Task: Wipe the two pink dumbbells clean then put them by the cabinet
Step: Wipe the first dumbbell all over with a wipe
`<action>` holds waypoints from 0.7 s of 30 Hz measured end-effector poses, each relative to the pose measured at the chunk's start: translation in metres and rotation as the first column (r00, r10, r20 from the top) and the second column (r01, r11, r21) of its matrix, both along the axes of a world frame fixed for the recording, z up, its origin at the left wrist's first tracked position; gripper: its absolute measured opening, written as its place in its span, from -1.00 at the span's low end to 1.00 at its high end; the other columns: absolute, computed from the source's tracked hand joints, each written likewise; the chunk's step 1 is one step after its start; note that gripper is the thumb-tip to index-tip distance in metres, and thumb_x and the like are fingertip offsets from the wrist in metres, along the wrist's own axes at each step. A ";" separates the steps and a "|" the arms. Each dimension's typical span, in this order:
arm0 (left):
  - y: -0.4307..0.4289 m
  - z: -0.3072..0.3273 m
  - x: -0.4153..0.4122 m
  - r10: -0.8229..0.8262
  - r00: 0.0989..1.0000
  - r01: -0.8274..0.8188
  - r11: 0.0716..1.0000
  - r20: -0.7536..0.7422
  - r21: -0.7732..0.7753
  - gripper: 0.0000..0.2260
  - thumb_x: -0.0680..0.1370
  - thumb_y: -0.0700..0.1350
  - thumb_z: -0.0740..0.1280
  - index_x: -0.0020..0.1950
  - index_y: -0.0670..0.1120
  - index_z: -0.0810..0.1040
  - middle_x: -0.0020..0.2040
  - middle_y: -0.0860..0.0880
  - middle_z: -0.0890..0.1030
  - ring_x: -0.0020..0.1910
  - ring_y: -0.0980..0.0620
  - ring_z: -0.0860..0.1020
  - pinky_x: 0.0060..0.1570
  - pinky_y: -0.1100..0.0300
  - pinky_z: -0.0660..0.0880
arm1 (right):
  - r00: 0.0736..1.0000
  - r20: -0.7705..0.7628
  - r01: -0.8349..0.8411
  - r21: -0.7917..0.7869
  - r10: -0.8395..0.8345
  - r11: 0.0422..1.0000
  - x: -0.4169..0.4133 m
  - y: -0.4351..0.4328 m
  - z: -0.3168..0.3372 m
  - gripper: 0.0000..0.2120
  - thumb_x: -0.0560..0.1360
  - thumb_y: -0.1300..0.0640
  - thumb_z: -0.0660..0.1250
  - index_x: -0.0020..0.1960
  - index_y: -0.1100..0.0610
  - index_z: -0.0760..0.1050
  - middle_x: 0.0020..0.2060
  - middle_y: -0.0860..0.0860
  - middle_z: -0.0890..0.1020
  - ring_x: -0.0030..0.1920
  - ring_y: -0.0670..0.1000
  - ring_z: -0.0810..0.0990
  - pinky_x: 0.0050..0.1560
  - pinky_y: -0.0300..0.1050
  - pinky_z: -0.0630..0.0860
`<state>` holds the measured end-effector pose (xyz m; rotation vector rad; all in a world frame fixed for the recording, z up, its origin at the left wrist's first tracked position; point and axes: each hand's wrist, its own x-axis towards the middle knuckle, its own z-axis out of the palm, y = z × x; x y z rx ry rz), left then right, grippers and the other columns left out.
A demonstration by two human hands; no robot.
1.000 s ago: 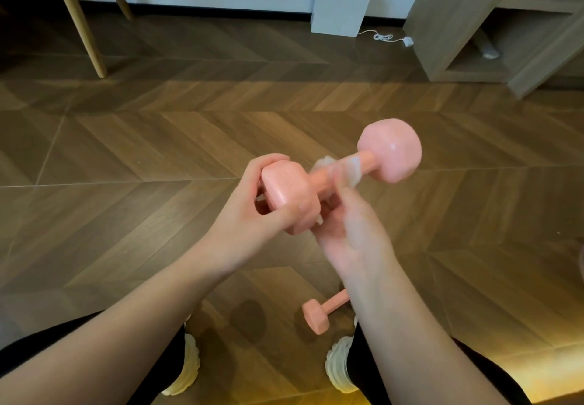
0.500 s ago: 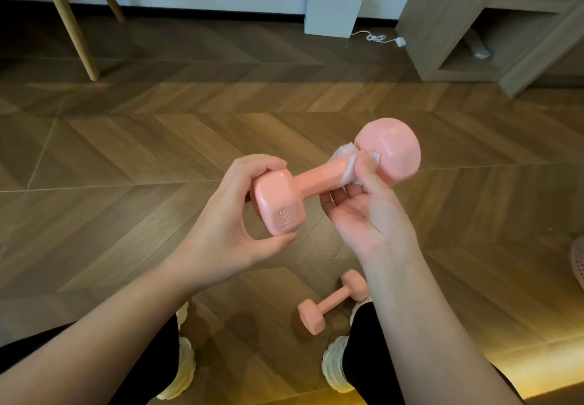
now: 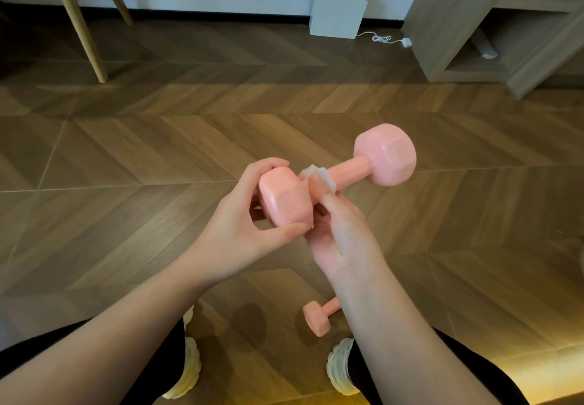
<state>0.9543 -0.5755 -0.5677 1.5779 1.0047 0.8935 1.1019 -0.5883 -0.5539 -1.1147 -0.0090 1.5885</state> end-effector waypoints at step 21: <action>0.008 0.019 0.000 0.129 0.884 0.328 0.516 0.450 -0.791 -0.25 0.44 0.38 0.11 -0.02 -0.30 0.65 -0.25 -0.29 0.56 -0.46 -0.09 0.53 -0.47 0.19 0.55 | 0.967 0.175 -0.215 0.153 0.187 0.965 0.000 0.004 0.001 -0.68 0.35 0.05 0.45 0.03 0.21 0.64 -0.21 0.06 0.70 -0.30 0.01 0.63 -0.43 -0.14 0.54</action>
